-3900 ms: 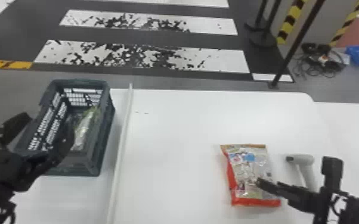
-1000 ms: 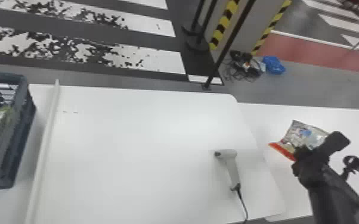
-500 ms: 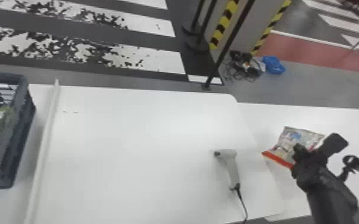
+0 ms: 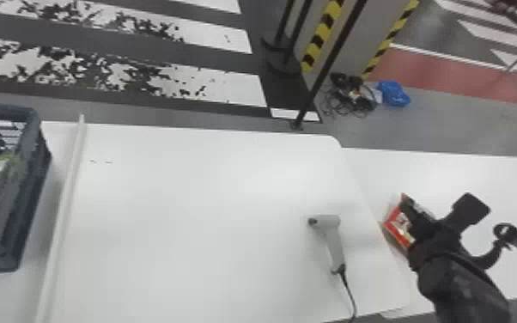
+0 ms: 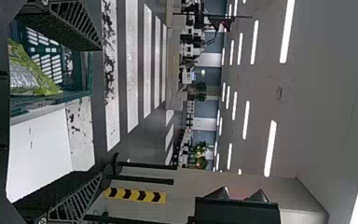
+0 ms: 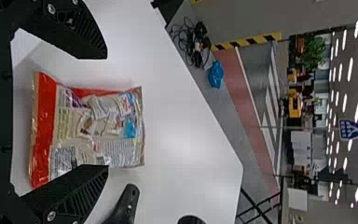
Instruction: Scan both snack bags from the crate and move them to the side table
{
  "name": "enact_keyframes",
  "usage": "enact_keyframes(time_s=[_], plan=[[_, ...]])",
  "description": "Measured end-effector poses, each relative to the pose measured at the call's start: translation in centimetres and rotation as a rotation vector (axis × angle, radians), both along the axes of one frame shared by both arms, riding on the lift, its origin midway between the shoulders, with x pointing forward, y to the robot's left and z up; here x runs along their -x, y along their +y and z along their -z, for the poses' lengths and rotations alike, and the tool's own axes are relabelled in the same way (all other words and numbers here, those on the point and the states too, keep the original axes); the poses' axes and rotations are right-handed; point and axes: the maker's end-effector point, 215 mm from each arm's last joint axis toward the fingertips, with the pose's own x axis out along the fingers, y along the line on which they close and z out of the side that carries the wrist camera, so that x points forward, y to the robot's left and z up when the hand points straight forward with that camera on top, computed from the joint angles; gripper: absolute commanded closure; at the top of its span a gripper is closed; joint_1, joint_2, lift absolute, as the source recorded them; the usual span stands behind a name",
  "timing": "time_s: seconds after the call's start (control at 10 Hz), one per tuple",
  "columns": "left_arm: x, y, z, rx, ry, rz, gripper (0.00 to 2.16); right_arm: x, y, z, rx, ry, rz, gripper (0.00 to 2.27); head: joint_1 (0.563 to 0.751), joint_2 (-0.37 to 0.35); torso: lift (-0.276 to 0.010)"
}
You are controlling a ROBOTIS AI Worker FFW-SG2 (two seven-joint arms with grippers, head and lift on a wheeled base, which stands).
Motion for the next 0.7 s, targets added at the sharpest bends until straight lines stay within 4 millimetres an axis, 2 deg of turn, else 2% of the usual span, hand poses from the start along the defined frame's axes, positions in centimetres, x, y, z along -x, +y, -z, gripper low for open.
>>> enact_keyframes(time_s=[0.2, 0.3, 0.4, 0.5, 0.6, 0.7], plan=[[-0.1, 0.0, -0.1, 0.004, -0.003, 0.0, 0.04, -1.6, 6.8, -1.8, -0.003, -0.067, -0.145, 0.05, 0.695, -0.35, -0.029], [-0.1, 0.0, -0.1, 0.006, -0.003, 0.0, 0.04, -2.2, 10.9, -3.0, 0.0, -0.104, -0.219, 0.05, 0.695, -0.35, -0.029], [-0.1, 0.0, -0.1, 0.008, -0.002, -0.001, 0.04, -2.6, 14.9, -4.8, 0.024, -0.156, -0.298, 0.05, 0.695, -0.316, -0.029], [-0.1, 0.1, 0.0, 0.009, -0.001, -0.002, 0.04, -2.7, 18.9, -7.5, 0.076, -0.236, -0.375, 0.05, 0.695, -0.253, -0.029], [-0.1, 0.1, 0.0, 0.011, -0.001, -0.003, 0.04, -2.5, 22.4, -10.1, 0.123, -0.305, -0.436, 0.05, 0.695, -0.228, -0.029], [-0.1, 0.0, 0.0, 0.014, -0.001, -0.005, 0.04, -1.8, 26.4, -12.5, 0.151, -0.369, -0.498, 0.05, 0.695, -0.171, -0.029]])
